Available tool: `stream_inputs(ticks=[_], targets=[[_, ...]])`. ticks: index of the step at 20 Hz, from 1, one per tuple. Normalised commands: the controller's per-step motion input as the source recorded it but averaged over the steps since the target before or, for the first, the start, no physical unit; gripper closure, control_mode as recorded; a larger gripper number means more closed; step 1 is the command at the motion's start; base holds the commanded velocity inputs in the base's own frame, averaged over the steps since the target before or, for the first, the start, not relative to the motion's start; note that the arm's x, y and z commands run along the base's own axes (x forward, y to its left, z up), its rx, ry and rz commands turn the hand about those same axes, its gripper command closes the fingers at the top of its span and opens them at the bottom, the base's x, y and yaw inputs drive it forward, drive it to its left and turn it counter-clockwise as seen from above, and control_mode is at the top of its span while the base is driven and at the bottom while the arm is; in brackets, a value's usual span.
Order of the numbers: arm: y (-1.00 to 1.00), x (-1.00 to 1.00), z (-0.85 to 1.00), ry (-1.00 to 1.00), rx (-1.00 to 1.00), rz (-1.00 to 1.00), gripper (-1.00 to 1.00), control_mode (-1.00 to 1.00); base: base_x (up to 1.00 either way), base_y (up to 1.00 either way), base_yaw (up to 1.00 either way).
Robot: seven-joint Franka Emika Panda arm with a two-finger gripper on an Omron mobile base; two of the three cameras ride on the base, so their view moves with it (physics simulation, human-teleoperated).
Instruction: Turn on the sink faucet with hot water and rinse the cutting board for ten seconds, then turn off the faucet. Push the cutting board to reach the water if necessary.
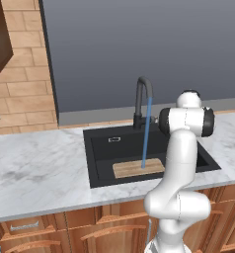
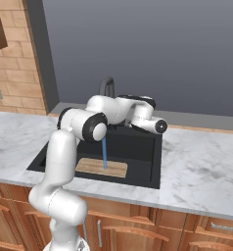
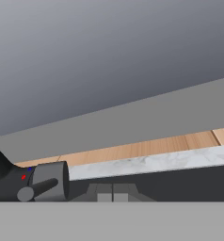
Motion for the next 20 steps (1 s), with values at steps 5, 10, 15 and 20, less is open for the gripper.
stream_inputs(ticks=[5,10,15,20], targets=[[0.00,0.00,0.00,0.00,0.00,0.00,1.00,-1.00,0.00,0.00,0.00],[0.00,0.00,0.00,0.00,0.00,0.00,1.00,-1.00,0.00,0.00,0.00],[0.00,0.00,0.00,0.00,0.00,0.00,1.00,-1.00,0.00,0.00,0.00],[0.00,0.00,0.00,0.00,0.00,0.00,1.00,-1.00,0.00,0.00,0.00]])
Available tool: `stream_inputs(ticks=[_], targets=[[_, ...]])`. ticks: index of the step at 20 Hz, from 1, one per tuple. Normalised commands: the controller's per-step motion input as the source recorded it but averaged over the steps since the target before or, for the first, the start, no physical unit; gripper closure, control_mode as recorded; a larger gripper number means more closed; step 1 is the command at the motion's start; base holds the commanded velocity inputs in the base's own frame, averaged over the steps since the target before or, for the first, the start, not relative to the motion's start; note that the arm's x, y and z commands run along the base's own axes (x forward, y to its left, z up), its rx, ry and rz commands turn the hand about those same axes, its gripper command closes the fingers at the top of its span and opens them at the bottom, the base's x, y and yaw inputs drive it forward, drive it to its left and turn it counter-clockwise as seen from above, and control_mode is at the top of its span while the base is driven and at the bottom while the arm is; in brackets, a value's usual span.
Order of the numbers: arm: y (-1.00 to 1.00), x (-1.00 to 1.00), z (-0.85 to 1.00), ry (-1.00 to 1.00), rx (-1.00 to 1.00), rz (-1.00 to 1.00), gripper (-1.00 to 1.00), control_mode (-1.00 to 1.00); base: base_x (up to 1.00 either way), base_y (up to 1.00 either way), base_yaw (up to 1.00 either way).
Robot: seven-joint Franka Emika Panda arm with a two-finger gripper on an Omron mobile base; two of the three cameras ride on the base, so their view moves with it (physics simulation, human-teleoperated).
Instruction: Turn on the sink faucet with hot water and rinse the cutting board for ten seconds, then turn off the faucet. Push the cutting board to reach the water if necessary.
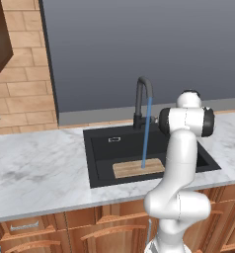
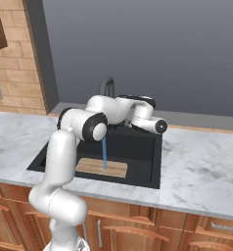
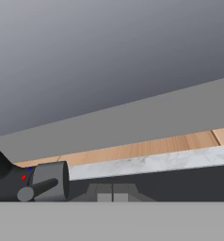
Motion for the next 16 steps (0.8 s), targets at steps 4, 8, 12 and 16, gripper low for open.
stream_inputs(ticks=[4,8,12,16], targets=[[0.00,0.00,0.00,0.00,0.00,0.00,1.00,-1.00,0.00,0.00,0.00],[0.00,0.00,0.00,0.00,0.00,0.00,1.00,-1.00,0.00,0.00,0.00],[0.00,0.00,0.00,0.00,0.00,0.00,1.00,-1.00,0.00,0.00,0.00],[0.00,0.00,0.00,0.00,0.00,0.00,1.00,-1.00,0.00,0.00,0.00]])
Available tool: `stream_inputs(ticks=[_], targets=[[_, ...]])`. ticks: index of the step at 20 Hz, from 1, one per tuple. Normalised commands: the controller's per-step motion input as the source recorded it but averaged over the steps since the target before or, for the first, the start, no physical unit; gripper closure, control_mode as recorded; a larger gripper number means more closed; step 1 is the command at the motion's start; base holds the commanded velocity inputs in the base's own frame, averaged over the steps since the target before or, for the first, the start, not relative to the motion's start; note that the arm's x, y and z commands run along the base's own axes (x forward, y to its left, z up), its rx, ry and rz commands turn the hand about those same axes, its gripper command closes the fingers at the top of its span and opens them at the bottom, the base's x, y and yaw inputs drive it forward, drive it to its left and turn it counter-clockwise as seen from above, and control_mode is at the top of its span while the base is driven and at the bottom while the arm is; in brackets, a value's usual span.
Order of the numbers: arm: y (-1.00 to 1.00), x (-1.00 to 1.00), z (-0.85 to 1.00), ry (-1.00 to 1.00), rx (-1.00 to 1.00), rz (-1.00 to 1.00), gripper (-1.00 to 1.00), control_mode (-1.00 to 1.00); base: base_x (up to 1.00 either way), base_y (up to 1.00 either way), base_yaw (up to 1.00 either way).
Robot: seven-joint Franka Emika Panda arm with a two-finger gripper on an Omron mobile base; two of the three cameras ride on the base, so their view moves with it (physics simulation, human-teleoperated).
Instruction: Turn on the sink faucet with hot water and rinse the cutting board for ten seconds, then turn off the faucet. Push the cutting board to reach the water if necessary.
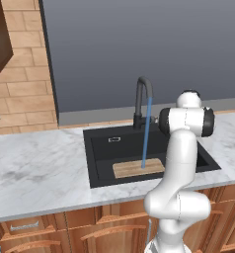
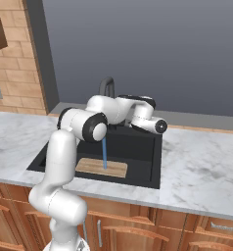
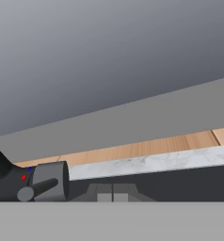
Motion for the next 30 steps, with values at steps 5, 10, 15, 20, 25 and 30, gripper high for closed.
stream_inputs(ticks=[5,10,15,20,25,30], targets=[[0.00,0.00,0.00,0.00,0.00,0.00,1.00,-1.00,0.00,0.00,0.00],[0.00,0.00,0.00,0.00,0.00,0.00,1.00,-1.00,0.00,0.00,0.00],[0.00,0.00,0.00,0.00,0.00,0.00,1.00,-1.00,0.00,0.00,0.00],[0.00,0.00,0.00,0.00,0.00,0.00,1.00,-1.00,0.00,0.00,0.00],[0.00,0.00,0.00,0.00,0.00,0.00,1.00,-1.00,0.00,0.00,0.00],[0.00,0.00,0.00,0.00,0.00,0.00,1.00,-1.00,0.00,0.00,0.00]])
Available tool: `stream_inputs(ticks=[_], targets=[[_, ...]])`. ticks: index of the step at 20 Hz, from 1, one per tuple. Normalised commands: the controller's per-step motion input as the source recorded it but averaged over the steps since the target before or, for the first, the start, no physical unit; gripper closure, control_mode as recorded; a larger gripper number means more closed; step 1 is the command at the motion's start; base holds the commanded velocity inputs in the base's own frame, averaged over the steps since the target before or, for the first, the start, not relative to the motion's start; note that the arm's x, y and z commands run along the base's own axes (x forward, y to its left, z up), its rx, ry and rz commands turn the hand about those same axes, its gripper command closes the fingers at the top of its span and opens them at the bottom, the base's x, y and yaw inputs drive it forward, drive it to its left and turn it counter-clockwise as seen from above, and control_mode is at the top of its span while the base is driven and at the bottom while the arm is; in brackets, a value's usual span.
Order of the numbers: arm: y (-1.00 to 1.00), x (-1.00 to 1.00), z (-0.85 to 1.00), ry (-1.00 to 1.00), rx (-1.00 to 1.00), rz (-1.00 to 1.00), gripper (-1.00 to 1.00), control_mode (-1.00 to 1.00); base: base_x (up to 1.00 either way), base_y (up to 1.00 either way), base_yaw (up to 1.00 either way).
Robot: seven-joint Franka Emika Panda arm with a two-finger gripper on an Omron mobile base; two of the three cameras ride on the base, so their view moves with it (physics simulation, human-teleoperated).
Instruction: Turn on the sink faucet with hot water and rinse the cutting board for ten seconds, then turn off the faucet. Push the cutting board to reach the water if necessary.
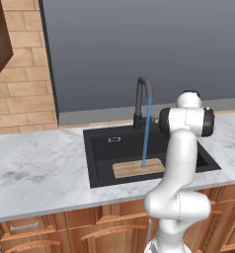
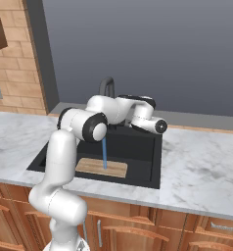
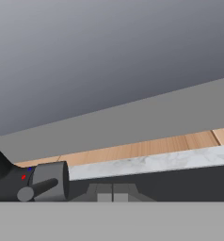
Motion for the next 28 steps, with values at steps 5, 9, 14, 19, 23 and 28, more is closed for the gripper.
stream_inputs(ticks=[5,9,14,19,23,28], targets=[[0.00,0.00,0.00,0.00,0.00,0.00,1.00,-1.00,0.00,0.00,0.00],[0.00,0.00,0.00,0.00,0.00,0.00,1.00,-1.00,0.00,0.00,0.00],[0.00,0.00,0.00,0.00,0.00,0.00,1.00,-1.00,0.00,0.00,0.00],[0.00,0.00,0.00,0.00,0.00,0.00,1.00,-1.00,0.00,0.00,0.00],[0.00,0.00,0.00,0.00,0.00,0.00,1.00,-1.00,0.00,0.00,0.00],[0.00,0.00,0.00,0.00,0.00,0.00,1.00,-1.00,0.00,0.00,0.00]])
